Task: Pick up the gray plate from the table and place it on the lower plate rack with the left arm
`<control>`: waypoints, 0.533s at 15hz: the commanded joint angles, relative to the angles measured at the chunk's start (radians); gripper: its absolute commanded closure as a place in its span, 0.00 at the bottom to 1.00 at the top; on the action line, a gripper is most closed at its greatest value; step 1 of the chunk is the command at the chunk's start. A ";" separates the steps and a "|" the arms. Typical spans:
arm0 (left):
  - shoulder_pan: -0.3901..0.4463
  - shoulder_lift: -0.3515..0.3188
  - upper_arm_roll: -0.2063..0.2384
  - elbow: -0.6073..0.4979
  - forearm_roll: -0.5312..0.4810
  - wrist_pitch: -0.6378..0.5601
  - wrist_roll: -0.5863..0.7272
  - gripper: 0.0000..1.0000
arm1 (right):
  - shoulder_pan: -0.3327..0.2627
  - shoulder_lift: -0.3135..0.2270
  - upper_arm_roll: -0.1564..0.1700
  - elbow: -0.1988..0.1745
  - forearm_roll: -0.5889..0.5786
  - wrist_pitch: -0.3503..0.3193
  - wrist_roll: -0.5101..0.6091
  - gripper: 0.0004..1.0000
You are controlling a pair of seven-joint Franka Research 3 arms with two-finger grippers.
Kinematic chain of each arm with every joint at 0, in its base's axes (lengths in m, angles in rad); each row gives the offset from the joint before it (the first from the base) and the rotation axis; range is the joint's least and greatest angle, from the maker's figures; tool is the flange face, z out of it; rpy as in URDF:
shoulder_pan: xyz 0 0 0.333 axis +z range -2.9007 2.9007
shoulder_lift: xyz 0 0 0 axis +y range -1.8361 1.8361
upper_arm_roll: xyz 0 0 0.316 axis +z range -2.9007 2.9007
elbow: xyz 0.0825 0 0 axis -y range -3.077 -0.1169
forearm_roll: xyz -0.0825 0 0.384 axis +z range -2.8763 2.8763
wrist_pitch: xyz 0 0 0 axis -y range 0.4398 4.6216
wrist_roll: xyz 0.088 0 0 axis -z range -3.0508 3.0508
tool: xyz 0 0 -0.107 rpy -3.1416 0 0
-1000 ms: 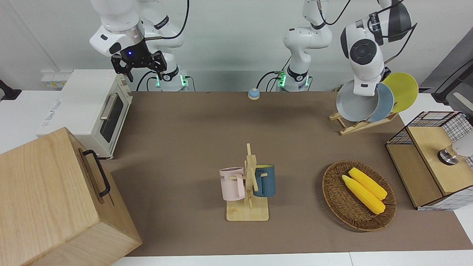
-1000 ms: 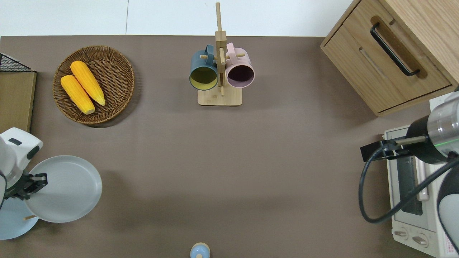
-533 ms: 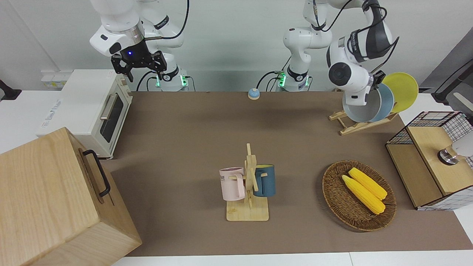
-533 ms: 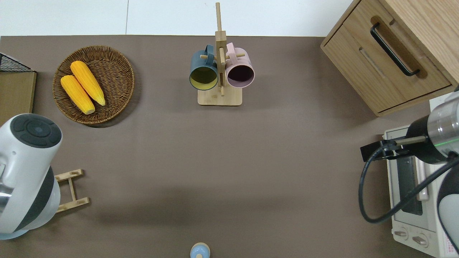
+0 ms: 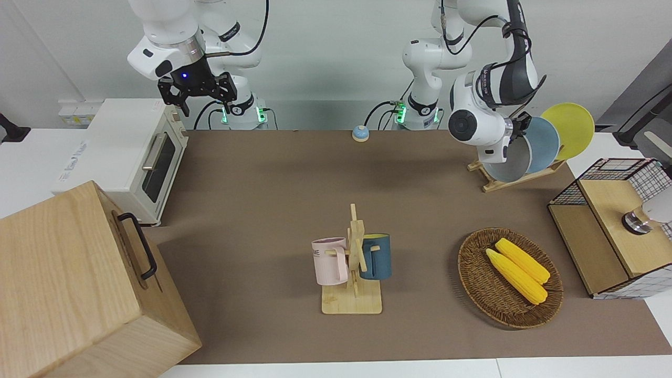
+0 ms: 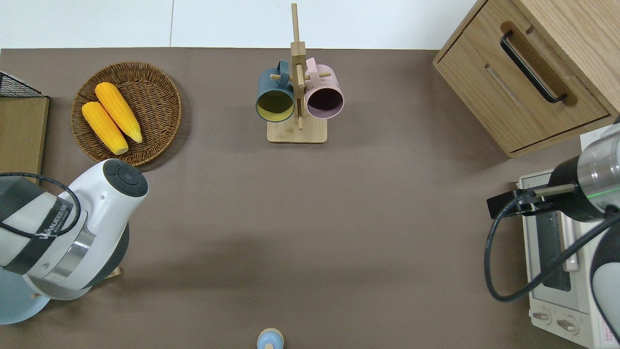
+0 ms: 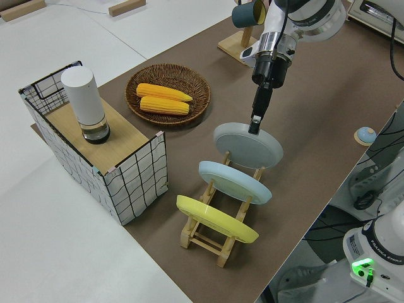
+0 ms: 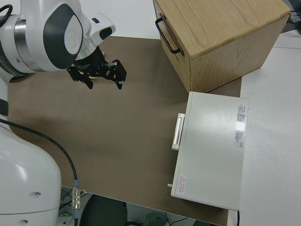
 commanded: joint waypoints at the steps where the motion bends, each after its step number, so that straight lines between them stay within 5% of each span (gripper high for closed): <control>1: -0.014 0.012 -0.006 -0.006 -0.005 -0.019 -0.031 0.73 | -0.015 -0.005 0.007 0.006 0.004 -0.015 -0.003 0.01; 2: -0.014 0.012 -0.006 -0.006 -0.031 -0.013 -0.037 0.49 | -0.013 -0.005 0.007 0.006 0.004 -0.015 -0.003 0.01; 3: -0.014 0.011 -0.007 -0.006 -0.046 -0.011 -0.030 0.40 | -0.015 -0.005 0.007 0.006 0.004 -0.015 -0.003 0.01; 4: -0.014 0.011 -0.007 -0.005 -0.053 -0.005 -0.021 0.13 | -0.015 -0.005 0.007 0.006 0.004 -0.015 -0.003 0.01; 5: -0.014 0.009 -0.007 -0.003 -0.059 -0.004 -0.019 0.02 | -0.015 -0.005 0.007 0.006 0.004 -0.015 -0.003 0.01; 8: -0.014 -0.002 -0.007 0.023 -0.129 0.001 -0.018 0.01 | -0.013 -0.005 0.007 0.006 0.004 -0.015 -0.003 0.01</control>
